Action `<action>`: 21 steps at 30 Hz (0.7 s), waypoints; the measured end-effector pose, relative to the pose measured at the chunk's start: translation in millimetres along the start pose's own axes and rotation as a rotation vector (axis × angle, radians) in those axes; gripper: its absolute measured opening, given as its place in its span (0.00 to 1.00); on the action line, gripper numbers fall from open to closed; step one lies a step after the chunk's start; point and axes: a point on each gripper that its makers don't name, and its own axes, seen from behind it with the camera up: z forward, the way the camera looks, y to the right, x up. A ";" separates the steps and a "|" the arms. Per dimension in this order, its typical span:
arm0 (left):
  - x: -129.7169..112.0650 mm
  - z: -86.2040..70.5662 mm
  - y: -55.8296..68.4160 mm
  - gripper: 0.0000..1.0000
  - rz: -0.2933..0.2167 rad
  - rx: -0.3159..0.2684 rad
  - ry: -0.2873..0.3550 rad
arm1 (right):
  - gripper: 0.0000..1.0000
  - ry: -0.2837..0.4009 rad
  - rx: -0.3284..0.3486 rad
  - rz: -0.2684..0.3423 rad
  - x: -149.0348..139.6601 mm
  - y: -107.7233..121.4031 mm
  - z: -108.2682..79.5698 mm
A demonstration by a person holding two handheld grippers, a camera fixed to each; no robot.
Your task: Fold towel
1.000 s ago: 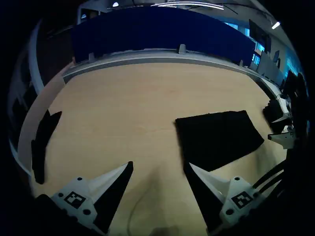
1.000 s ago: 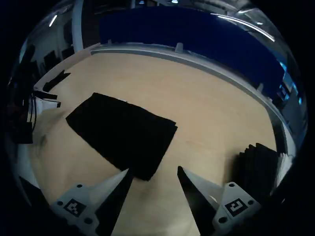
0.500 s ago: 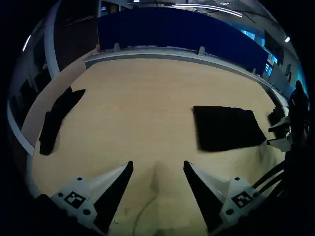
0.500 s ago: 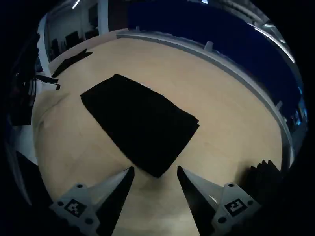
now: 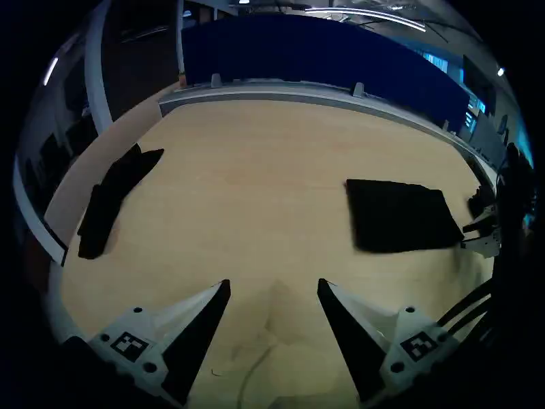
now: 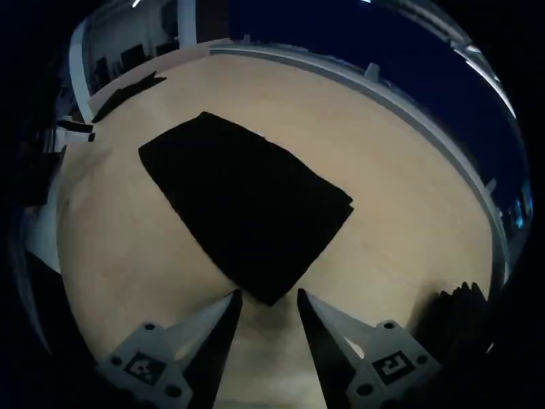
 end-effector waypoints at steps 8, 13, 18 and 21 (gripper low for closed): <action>-4.5 -1.4 -5.0 0.95 -0.004 0.007 -0.006 | 0.39 -0.015 0.011 -0.005 -3.7 -2.3 1.1; -5.5 -0.6 -4.6 0.95 -0.006 0.003 -0.008 | 0.35 -0.020 0.019 -0.012 -5.5 -4.6 0.8; -4.5 -0.4 -4.4 0.95 -0.003 0.001 -0.007 | 0.25 -0.023 0.021 -0.018 -6.2 -5.4 0.8; -3.9 -0.1 -4.7 0.95 0.001 0.001 -0.006 | 0.13 -0.028 0.028 -0.018 -6.7 -6.4 1.6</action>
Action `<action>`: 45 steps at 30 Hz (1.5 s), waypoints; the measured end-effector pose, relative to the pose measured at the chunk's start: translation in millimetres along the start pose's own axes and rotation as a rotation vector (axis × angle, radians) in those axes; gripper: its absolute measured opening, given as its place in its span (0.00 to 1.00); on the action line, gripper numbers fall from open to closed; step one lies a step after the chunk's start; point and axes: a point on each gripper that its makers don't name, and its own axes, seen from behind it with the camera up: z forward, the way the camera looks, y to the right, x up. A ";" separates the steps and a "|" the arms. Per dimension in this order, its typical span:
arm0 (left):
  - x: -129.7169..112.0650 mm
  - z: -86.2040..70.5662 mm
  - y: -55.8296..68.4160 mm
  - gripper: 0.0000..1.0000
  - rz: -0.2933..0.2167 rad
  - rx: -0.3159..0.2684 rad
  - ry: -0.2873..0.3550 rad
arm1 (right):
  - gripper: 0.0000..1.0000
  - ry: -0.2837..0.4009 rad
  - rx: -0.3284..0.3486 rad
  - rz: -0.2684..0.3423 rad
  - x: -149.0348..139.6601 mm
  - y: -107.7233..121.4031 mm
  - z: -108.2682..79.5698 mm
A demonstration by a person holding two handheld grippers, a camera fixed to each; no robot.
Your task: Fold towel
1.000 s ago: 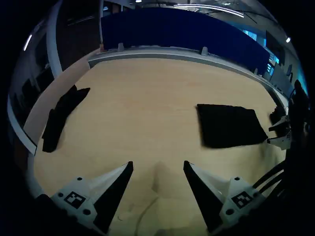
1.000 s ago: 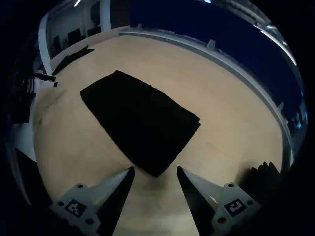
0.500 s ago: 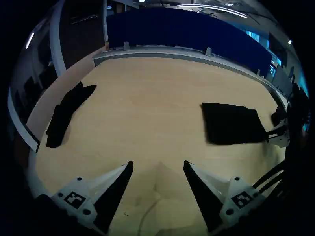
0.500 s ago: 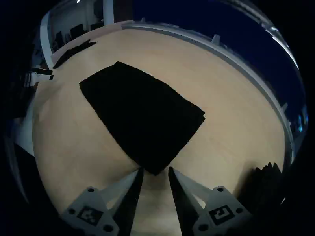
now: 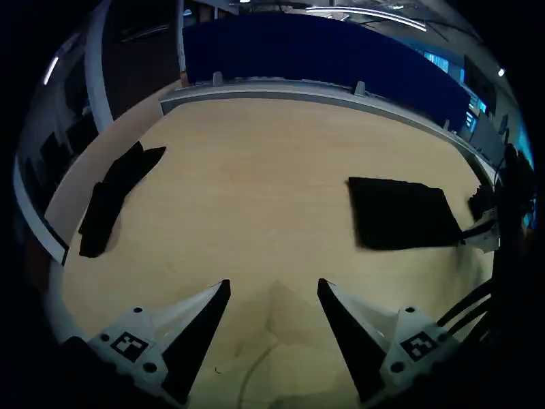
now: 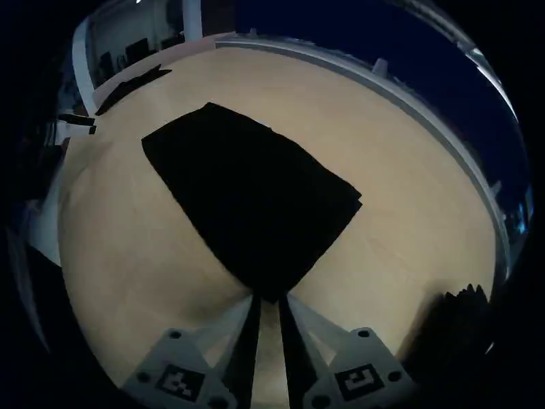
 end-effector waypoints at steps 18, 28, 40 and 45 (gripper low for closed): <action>4.8 -4.5 -5.9 0.95 0.001 0.004 0.007 | 0.04 0.032 -0.034 -0.070 28.2 6.1 -17.7; 7.1 -9.5 -13.8 0.95 -0.020 0.009 0.022 | 0.04 0.090 -0.058 -0.207 100.3 3.0 -38.9; 6.8 -12.1 -18.7 0.95 -0.043 0.010 0.039 | 0.04 0.102 -0.058 -0.373 154.0 -10.5 -36.1; 6.6 -13.6 -22.5 0.95 -0.053 0.014 0.042 | 0.04 0.096 -0.041 -0.407 161.8 -17.3 -28.4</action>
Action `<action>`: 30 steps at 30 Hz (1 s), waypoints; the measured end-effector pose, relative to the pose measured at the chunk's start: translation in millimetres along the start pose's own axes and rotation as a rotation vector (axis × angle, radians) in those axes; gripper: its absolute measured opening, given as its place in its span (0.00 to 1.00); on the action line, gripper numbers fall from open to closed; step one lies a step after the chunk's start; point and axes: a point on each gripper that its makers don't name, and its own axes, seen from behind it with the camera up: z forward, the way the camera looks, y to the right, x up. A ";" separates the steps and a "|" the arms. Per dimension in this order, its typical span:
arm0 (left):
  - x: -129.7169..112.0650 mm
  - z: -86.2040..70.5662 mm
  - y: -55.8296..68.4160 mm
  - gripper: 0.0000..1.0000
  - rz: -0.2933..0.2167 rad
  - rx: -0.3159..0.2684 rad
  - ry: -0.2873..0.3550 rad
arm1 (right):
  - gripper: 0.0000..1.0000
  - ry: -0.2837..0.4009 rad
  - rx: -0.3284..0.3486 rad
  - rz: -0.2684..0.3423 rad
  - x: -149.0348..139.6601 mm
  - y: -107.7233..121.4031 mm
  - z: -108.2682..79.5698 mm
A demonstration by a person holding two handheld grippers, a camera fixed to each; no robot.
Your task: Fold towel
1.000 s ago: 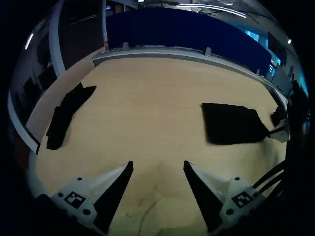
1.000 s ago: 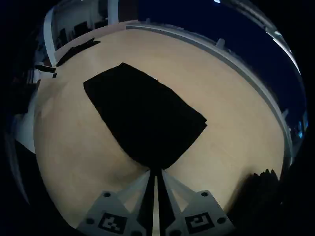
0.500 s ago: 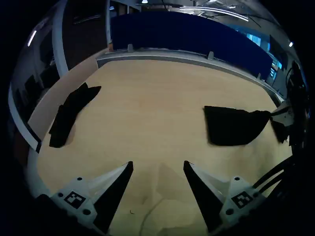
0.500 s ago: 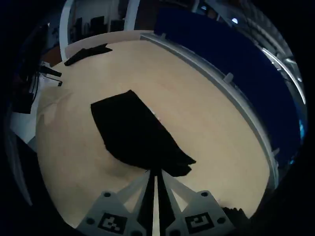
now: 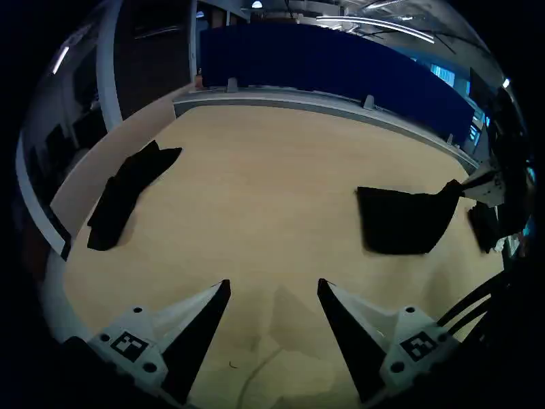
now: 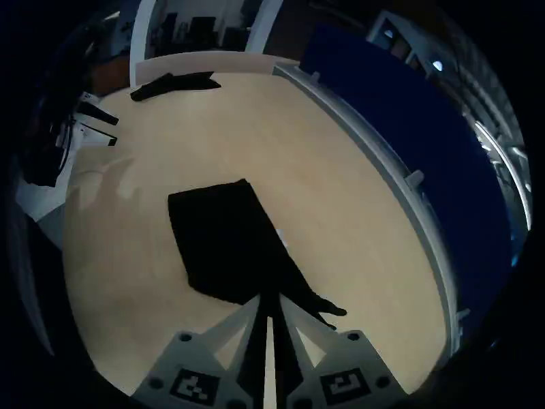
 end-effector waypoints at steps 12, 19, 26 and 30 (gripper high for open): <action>1.5 -8.6 -12.1 0.95 -0.030 0.017 0.028 | 0.04 -0.002 0.093 -0.196 57.8 -27.1 32.0; -6.2 -10.8 -15.9 0.95 -0.068 0.030 0.035 | 0.04 -0.008 0.192 -0.282 88.4 -73.0 65.9; -16.2 -10.7 -15.2 0.95 -0.104 0.033 0.029 | 0.04 -0.042 0.289 -0.244 85.1 -121.3 107.4; -19.1 -10.8 -13.1 0.95 -0.112 0.029 0.028 | 0.04 -0.052 0.318 -0.177 81.0 -131.1 117.1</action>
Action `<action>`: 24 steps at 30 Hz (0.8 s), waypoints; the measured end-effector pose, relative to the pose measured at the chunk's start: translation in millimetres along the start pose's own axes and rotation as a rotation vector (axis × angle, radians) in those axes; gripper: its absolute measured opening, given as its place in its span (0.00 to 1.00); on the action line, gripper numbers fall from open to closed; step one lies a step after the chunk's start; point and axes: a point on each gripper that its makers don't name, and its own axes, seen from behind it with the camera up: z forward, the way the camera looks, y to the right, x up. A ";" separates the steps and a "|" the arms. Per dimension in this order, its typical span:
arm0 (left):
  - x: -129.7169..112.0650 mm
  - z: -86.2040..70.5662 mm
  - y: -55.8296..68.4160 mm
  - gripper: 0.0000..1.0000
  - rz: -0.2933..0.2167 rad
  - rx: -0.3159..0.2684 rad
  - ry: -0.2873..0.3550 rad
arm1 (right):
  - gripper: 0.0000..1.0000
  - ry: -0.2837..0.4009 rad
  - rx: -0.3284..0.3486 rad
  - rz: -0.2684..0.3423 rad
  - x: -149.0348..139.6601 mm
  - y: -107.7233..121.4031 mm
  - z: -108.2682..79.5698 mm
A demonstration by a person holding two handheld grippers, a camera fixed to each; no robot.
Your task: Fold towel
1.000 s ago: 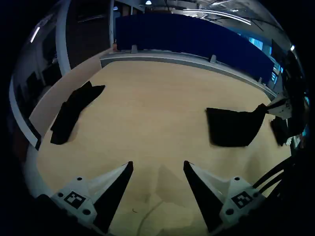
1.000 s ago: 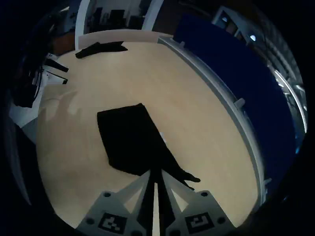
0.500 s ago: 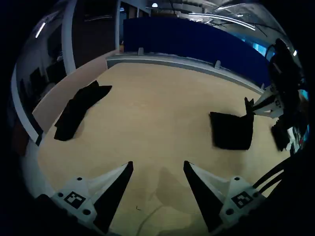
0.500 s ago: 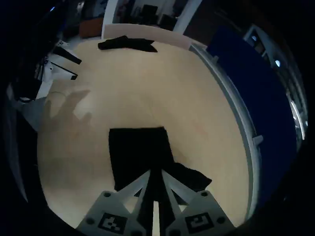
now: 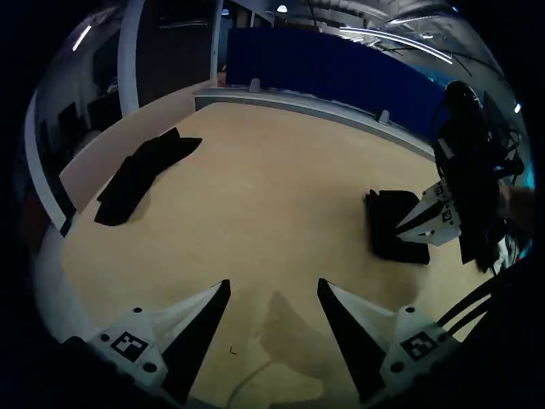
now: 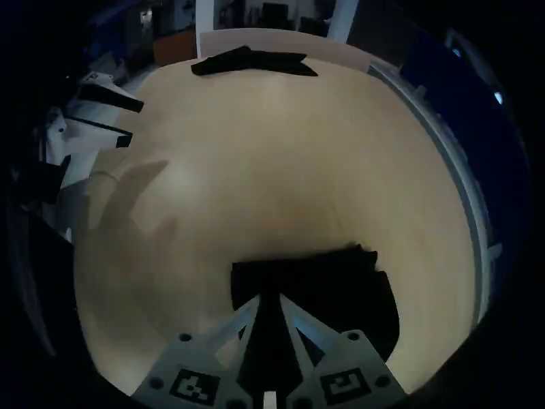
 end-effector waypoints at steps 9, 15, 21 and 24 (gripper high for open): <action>-2.3 2.6 1.8 0.95 0.005 -0.009 -0.006 | 0.05 0.019 0.010 0.041 0.1 0.1 -2.1; 1.4 1.2 3.2 0.95 0.005 -0.016 0.000 | 0.11 0.025 0.003 0.048 0.8 0.5 -4.9; 2.1 1.1 3.6 0.95 0.005 -0.018 0.002 | 0.39 0.059 -0.017 0.064 5.4 3.6 -12.7; 3.3 1.1 3.8 0.95 0.004 -0.020 0.002 | 0.59 0.079 -0.015 0.085 8.0 2.7 -17.1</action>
